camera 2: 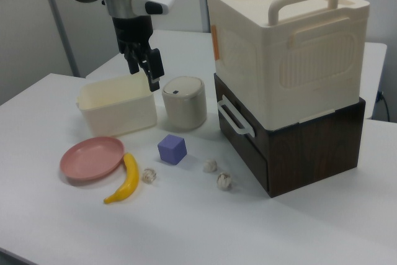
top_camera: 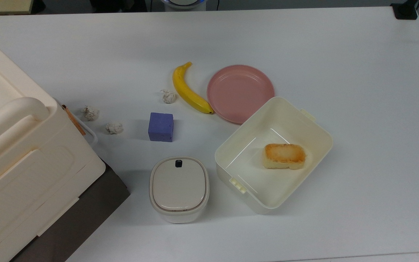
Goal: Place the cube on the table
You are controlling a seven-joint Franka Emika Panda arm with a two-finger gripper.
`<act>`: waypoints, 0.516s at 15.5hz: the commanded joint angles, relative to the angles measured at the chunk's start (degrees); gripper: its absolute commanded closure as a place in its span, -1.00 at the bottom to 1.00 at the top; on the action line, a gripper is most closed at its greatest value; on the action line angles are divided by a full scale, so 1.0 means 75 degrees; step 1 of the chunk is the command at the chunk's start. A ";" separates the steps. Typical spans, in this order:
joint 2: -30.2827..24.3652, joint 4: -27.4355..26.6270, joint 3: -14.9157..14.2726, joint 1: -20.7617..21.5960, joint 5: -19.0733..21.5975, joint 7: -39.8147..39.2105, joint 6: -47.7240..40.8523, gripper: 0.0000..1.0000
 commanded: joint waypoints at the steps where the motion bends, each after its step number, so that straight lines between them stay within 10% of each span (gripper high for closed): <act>1: 0.0060 0.0122 -0.0021 0.0039 0.0087 -0.0817 -0.0002 -1.00; 8: 0.0060 0.0064 -0.0021 0.0039 0.0028 -0.1991 -0.0025 -1.00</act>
